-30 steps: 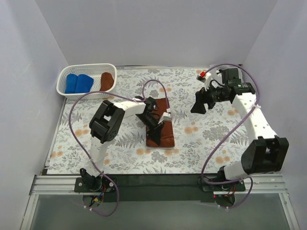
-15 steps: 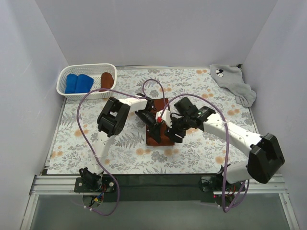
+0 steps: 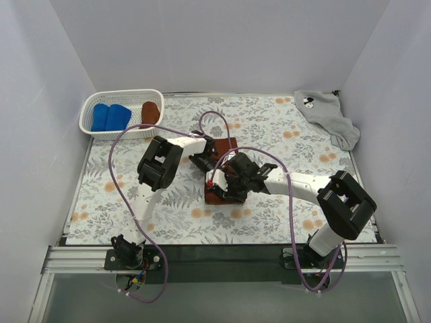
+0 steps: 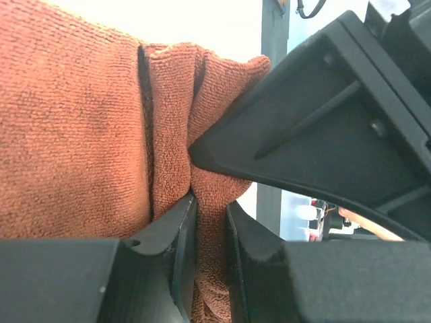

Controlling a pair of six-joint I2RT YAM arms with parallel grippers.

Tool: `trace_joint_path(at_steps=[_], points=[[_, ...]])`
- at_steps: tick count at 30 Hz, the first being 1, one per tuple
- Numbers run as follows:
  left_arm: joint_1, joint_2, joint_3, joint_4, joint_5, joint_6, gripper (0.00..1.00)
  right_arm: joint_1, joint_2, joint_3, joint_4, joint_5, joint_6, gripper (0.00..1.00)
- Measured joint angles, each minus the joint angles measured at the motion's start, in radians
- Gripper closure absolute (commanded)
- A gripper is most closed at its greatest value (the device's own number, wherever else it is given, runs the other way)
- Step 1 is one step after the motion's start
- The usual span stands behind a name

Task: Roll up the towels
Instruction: Roll the towel

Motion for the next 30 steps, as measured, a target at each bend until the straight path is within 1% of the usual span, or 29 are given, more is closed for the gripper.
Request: trace_joint_path(at_steps=[1, 2, 3, 4, 7, 8, 10, 14, 18, 20, 22, 24, 26, 28, 30], points=[[0.002, 0.0, 0.0, -0.001, -0.001, 0.0, 0.83, 0.0, -0.001, -0.004, 0.008, -0.003, -0.001, 0.81], [0.004, 0.0, 0.0, -0.002, -0.002, -0.001, 0.83, 0.0, 0.0, -0.006, 0.013, -0.006, -0.002, 0.9], [0.006, 0.0, -0.001, -0.003, -0.002, -0.001, 0.82, 0.0, 0.0, -0.008, 0.018, -0.011, -0.009, 0.94], [0.008, 0.0, -0.002, -0.003, -0.002, -0.001, 0.77, -0.002, 0.001, -0.008, 0.019, -0.016, -0.014, 0.99], [0.016, -0.009, -0.013, -0.004, 0.007, 0.0, 0.66, -0.008, 0.017, 0.002, 0.011, -0.047, -0.035, 0.99], [0.019, -0.016, -0.018, -0.003, 0.009, 0.003, 0.64, -0.013, 0.027, 0.013, 0.0, -0.066, -0.045, 0.99], [0.029, -0.036, -0.032, -0.002, 0.007, 0.014, 0.62, -0.023, 0.051, 0.039, -0.024, -0.107, -0.064, 0.99], [0.079, -0.085, -0.047, 0.019, -0.026, 0.052, 0.62, -0.043, 0.084, 0.08, -0.079, -0.177, -0.099, 0.99], [0.183, -0.143, -0.051, 0.086, -0.094, 0.082, 0.6, -0.053, 0.106, 0.107, -0.148, -0.26, -0.106, 0.99], [0.264, -0.177, -0.059, 0.121, -0.1, 0.081, 0.59, -0.068, 0.119, 0.119, -0.188, -0.312, -0.105, 0.99], [0.337, -0.214, -0.078, 0.151, -0.089, 0.07, 0.56, -0.095, 0.149, 0.142, -0.239, -0.383, -0.101, 0.99], [0.411, -0.271, -0.121, 0.193, -0.077, 0.047, 0.55, -0.126, 0.195, 0.176, -0.285, -0.444, -0.098, 0.99], [0.46, -0.351, -0.179, 0.24, -0.079, 0.023, 0.53, -0.159, 0.262, 0.226, -0.34, -0.513, -0.094, 0.99], [0.47, -0.468, -0.278, 0.327, -0.1, -0.007, 0.5, -0.194, 0.339, 0.285, -0.404, -0.586, -0.087, 0.99], [0.449, -0.605, -0.379, 0.399, -0.132, -0.031, 0.5, -0.221, 0.41, 0.34, -0.469, -0.646, -0.076, 0.99]])
